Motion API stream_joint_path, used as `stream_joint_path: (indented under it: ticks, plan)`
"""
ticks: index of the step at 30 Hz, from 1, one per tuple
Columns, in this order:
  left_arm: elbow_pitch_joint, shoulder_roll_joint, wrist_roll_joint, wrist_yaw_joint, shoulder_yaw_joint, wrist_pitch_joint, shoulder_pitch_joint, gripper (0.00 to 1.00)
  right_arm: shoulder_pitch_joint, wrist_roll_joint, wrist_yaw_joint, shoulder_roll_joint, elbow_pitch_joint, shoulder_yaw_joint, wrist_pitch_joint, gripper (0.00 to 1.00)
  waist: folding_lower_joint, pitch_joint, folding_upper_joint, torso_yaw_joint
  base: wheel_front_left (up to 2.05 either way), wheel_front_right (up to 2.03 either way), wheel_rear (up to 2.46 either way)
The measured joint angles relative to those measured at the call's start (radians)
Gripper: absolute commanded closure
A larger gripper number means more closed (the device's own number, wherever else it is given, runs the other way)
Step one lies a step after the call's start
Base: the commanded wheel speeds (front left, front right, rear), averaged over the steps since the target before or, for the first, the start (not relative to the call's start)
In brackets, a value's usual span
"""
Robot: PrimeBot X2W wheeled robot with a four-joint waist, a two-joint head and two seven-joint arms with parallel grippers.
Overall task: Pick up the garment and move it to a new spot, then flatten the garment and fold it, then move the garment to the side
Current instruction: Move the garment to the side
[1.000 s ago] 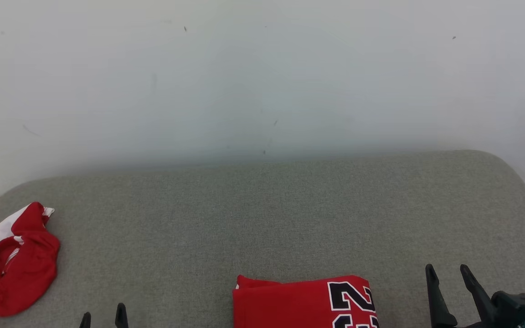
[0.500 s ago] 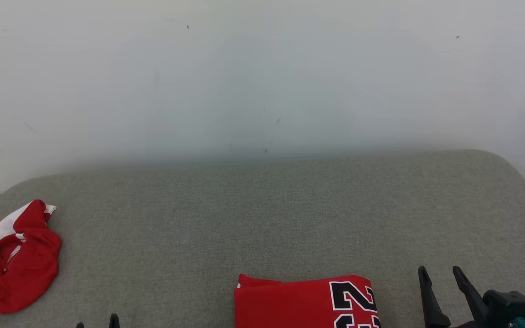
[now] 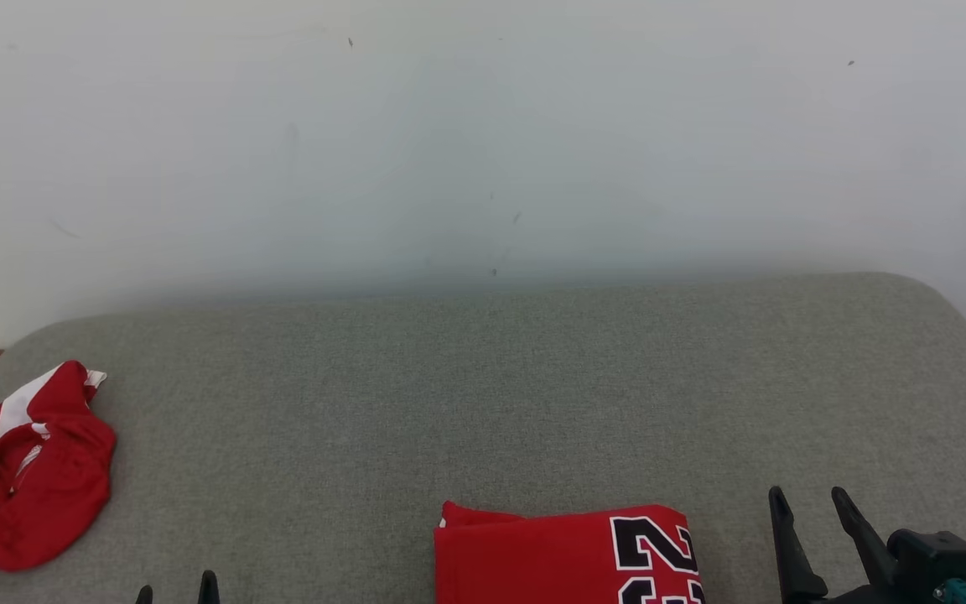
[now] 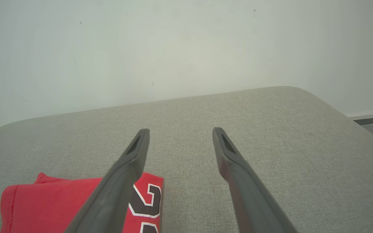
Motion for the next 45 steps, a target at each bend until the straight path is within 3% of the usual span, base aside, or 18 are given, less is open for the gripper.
stream_joint_path:
  ticks: [11,15,20,25,28,40,45]
  plan:
    - [0.03,-0.022,0.026,-0.033,0.019,-0.002,-0.006,0.0,-0.01,-0.006,0.0,0.0,0.028,0.002,0.033,0.0,0.0,0.001,0.0,0.011,0.0,0.0,0.0]
    - [0.037,-0.028,0.036,-0.037,0.021,-0.002,-0.01,0.0,-0.018,0.027,0.0,0.0,0.058,0.02,0.276,0.0,0.0,0.003,0.0001,0.011,0.0,0.0,0.0]
    - [0.048,-0.033,0.042,-0.044,0.021,-0.002,-0.019,0.0,-0.084,0.053,0.0,-0.003,0.002,0.009,0.54,0.0,0.0,0.009,0.0001,0.014,0.0,0.0,0.0]
    - [0.057,-0.044,0.046,-0.051,0.002,-0.002,-0.049,0.0,-0.114,0.016,0.0,-0.001,-0.009,-0.018,0.754,0.0,0.0,0.02,0.0,0.041,0.0,0.0,0.0]
    - [0.064,-0.045,0.05,-0.049,-0.006,0.008,-0.064,0.0,-0.114,0.008,0.0,0.001,0.009,-0.025,0.83,0.0,0.0001,0.029,0.0,0.056,0.0,0.0,0.0]
    - [0.078,-0.042,0.06,-0.042,-0.029,0.029,-0.118,0.0,-0.128,0.016,0.0,0.0,0.138,-0.031,0.854,0.0,0.0001,0.076,0.0001,0.12,0.0,0.0,0.0]
    - [0.022,-0.042,0.068,-0.025,-0.044,0.052,-0.105,0.0,-0.151,0.028,0.0,0.0,0.199,-0.015,0.833,0.0,0.0001,0.096,0.0,0.141,0.0,0.0,0.0]
